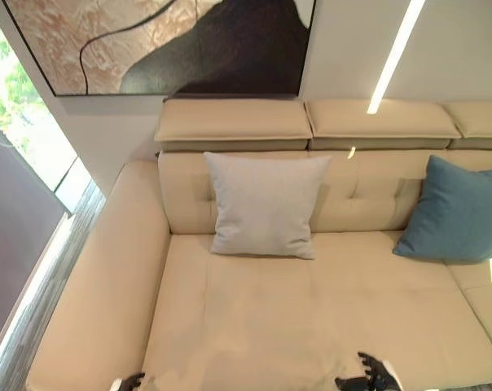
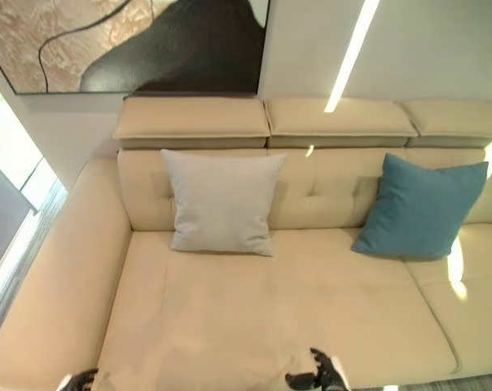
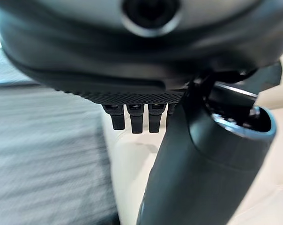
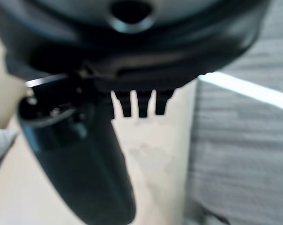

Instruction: Pick up all the scattered cushions and arrange them neatly on the sofa.

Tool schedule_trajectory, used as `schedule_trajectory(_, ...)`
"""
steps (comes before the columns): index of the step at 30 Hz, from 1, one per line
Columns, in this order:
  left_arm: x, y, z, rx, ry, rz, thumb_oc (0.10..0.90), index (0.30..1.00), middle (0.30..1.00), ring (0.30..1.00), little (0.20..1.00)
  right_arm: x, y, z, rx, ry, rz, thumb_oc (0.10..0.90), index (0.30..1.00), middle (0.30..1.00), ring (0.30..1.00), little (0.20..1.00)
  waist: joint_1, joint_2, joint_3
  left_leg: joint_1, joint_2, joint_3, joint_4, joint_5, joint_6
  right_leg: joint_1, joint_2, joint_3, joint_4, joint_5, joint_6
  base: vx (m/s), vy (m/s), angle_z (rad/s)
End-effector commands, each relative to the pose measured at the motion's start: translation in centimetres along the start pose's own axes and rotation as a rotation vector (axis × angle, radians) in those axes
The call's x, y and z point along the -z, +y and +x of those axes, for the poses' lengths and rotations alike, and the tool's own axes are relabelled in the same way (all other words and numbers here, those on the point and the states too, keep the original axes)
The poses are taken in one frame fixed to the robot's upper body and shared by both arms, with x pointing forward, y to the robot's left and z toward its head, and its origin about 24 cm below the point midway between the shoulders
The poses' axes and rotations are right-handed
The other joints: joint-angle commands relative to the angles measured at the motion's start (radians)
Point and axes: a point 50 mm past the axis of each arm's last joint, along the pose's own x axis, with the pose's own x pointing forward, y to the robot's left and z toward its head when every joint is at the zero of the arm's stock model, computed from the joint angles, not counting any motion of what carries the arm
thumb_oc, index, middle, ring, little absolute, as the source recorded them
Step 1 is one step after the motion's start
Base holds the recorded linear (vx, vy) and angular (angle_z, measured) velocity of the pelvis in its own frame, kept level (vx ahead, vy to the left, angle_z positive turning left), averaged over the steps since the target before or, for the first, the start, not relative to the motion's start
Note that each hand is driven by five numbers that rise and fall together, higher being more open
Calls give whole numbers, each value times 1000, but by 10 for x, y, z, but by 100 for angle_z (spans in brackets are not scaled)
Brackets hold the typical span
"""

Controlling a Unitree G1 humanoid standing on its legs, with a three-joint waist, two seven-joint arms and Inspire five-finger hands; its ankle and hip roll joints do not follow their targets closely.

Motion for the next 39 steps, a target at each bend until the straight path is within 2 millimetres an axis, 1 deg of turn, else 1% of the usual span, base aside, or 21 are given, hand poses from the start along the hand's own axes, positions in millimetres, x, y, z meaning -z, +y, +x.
schedule_trajectory(1,-24,23,6,-60,-68,-50,800,900,900,900,900,-29,-17,9,48,-83,52,800,900,900,900,900,17,-33,22,18,0,15,7,-64,-22,20,28,6,45,-132,33,2,-94,-6)
schedule_trajectory(3,-23,20,6,-54,-60,-57,800,900,900,900,900,-20,-17,9,50,-44,42,800,900,900,900,900,15,-31,27,7,11,16,15,-54,-33,26,39,2,30,-138,28,-56,-100,3)
schedule_trajectory(7,-28,18,7,-50,-76,-56,800,900,900,900,900,-22,-22,10,68,-43,43,800,900,900,900,900,16,-31,39,-17,15,14,43,-47,-39,22,39,-8,24,-138,25,-134,-51,5)
schedule_trajectory(8,-36,10,8,-22,-96,-35,800,900,900,900,900,-16,-28,11,87,-6,-5,800,900,900,900,900,20,-40,55,-58,3,11,137,-86,-39,6,21,-17,30,-127,21,-195,-15,14)
schedule_trajectory(9,-36,10,8,-22,-96,-35,800,900,900,900,900,-16,-29,11,88,-6,-5,800,900,900,900,900,20,-39,55,-60,4,10,141,-89,-38,6,21,-17,30,-127,21,-269,-13,21)
schedule_trajectory(12,-34,-2,8,17,-75,-15,800,900,900,900,900,-15,-36,12,107,20,-87,800,900,900,900,900,19,-56,52,-40,-30,-29,301,-185,-27,-38,-9,-22,40,-99,23,-196,32,11)
schedule_trajectory(15,-36,-8,8,27,-76,-32,800,900,900,900,900,-15,-37,13,112,23,-99,800,900,900,900,900,10,-49,43,-15,-29,-61,361,-194,-28,-70,-11,-23,46,-82,24,-145,88,-5)
schedule_trajectory(17,-47,-16,7,46,-111,-30,800,900,900,900,900,-13,-37,13,110,46,-119,800,900,900,900,900,-16,-30,28,36,-23,-78,309,-205,-28,-120,-15,-31,65,-61,31,-203,186,-11)
schedule_trajectory(19,-52,-17,8,49,-126,-30,800,900,900,900,900,-13,-36,13,108,49,-121,800,900,900,900,900,-22,-28,27,47,-25,-68,282,-209,-30,-136,-21,-34,71,-49,34,-141,136,21)
schedule_trajectory(21,-61,-19,8,55,-152,-32,800,900,900,900,900,-16,-33,14,107,47,-136,800,900,900,900,900,-26,-28,27,66,-37,-53,232,-250,-22,-160,-34,-39,67,-25,45,-157,157,53)
schedule_trajectory(23,-66,-20,8,52,-165,-20,800,900,900,900,900,-19,-29,15,101,44,-139,800,900,900,900,900,-27,-39,36,64,-50,-48,207,-276,-10,-189,-49,-42,64,7,61,-244,187,18)
schedule_trajectory(24,-70,-20,9,48,-171,-4,800,900,900,900,900,-20,-28,16,93,59,-131,800,900,900,900,900,-19,-56,49,56,-73,-57,195,-292,6,-214,-66,-43,57,37,82,-220,163,-12)
schedule_trajectory(25,-70,-20,9,47,-171,-4,800,900,900,900,900,-21,-28,16,93,58,-131,800,900,900,900,900,-19,-57,49,55,-74,-57,195,-291,6,-215,-67,-43,57,37,82,-219,132,-16)
schedule_trajectory(28,-73,-13,11,37,-163,9,800,900,900,900,900,-35,-42,21,126,62,-118,800,900,900,900,900,-6,-73,70,27,-103,-83,189,-284,24,-246,-91,-37,60,55,109,-195,78,-5)
schedule_trajectory(30,-74,-8,12,31,-158,30,800,900,900,900,900,-37,-45,22,123,70,-113,800,900,900,900,900,-10,-70,88,-1,-109,-91,198,-273,40,-265,-84,38,114,28,117,-205,67,19)
schedule_trajectory(31,-74,-8,12,30,-159,30,800,900,900,900,900,-37,-45,22,123,70,-113,800,900,900,900,900,-12,-74,85,-5,-113,-92,197,-269,40,-270,-88,38,114,29,118,-183,66,28)
schedule_trajectory(33,-69,-5,13,33,-138,60,800,900,900,900,900,-30,-47,21,116,101,-127,800,900,900,900,900,-1,-69,88,-26,-122,-88,199,-254,58,-245,-72,87,207,-18,100,-206,76,5)
schedule_trajectory(35,-60,1,13,23,-100,62,800,900,900,900,900,-24,-51,20,116,128,-118,800,900,900,900,900,20,-56,69,-44,-115,-97,171,-218,72,-198,-56,94,336,-91,65,-199,58,-12)
schedule_trajectory(37,-59,2,13,25,-95,54,800,900,900,900,900,-24,-53,20,121,135,-102,800,900,900,900,900,41,-64,42,-71,-118,-95,171,-207,71,-138,-58,90,312,-111,69,-122,-62,7)
schedule_trajectory(38,-55,2,13,22,-87,45,800,900,900,900,900,-30,-54,21,128,119,-111,800,900,900,900,900,65,-76,27,-86,-119,-79,167,-198,63,-87,-75,47,246,-113,68,-85,-104,10)
schedule_trajectory(39,-55,2,13,22,-87,45,800,900,900,900,900,-30,-53,21,128,119,-111,800,900,900,900,900,64,-76,27,-86,-119,-80,167,-197,63,-86,-75,47,244,-112,68,-67,-96,-16)
